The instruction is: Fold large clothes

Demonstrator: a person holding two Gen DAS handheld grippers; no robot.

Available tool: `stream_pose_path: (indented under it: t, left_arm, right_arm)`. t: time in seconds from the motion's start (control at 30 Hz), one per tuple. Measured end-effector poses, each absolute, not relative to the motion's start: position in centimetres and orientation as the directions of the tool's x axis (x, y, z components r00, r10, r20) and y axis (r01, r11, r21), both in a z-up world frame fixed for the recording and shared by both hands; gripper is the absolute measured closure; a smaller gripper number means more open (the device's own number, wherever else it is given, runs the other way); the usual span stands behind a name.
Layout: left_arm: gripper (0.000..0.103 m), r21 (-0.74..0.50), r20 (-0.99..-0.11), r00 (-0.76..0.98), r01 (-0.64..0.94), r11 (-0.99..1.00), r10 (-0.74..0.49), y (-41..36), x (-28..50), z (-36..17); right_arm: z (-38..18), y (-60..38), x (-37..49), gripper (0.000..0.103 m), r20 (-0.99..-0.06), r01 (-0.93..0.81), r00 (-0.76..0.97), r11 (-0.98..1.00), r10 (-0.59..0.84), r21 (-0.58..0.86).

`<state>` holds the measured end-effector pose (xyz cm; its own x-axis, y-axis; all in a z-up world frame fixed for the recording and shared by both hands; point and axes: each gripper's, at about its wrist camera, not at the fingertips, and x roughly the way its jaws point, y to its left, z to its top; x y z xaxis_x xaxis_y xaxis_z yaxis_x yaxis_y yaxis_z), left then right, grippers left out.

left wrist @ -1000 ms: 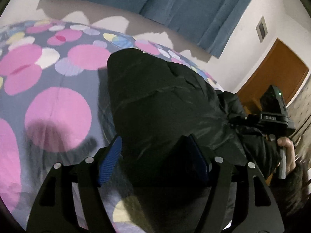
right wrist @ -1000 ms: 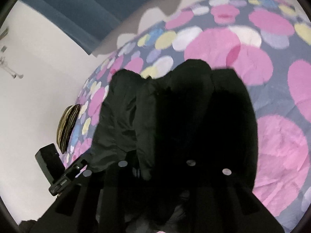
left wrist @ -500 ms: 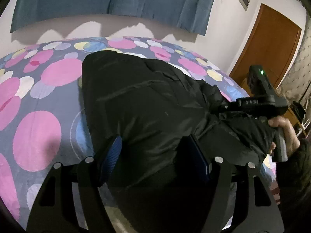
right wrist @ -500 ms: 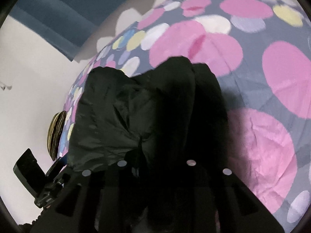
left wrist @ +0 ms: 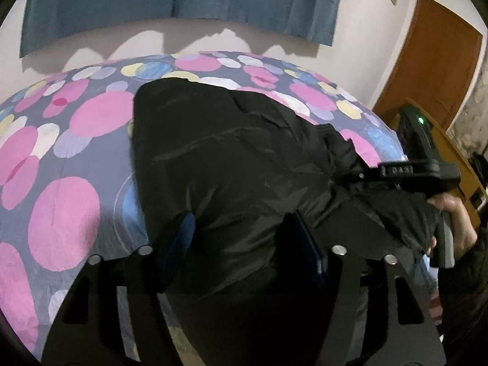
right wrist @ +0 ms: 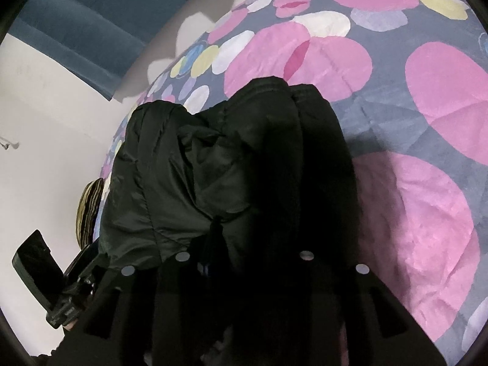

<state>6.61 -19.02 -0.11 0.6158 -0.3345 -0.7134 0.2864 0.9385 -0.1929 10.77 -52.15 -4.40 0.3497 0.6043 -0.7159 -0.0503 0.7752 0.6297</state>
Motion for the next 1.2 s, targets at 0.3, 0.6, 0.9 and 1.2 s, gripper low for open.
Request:
stream_pose_path:
  t: [0.3,0.6,0.9,1.2]
  left_arm:
    - [0.053,-0.143,-0.719,0.617,0.322,0.936,-0.322,-20.0,7.0,-0.2]
    - [0.053,-0.140,-0.721,0.615,0.320,0.937,-0.318,-20.1,7.3,-0.3]
    - [0.053,-0.131,-0.720,0.619,0.322,0.938,-0.313,-20.5,7.1,-0.3]
    - [0.053,-0.159,-0.700,0.627,0.329,0.931,-0.342,-20.0,7.7,0.8]
  right_arm:
    - [-4.1,-53.6,9.9,0.067,-0.705,-0.012,0.369,0.762,0.605,0.647]
    - [4.0,-54.5,6.0,0.064,-0.657,-0.069,0.496,0.780,0.568,0.622]
    - [1.5,-49.4,4.7,0.064,-0.749,-0.199,0.291,0.804,0.595,0.561]
    - [-3.3,-48.8,5.5,0.064,-0.779,-0.164,0.251,0.818,0.574,0.551]
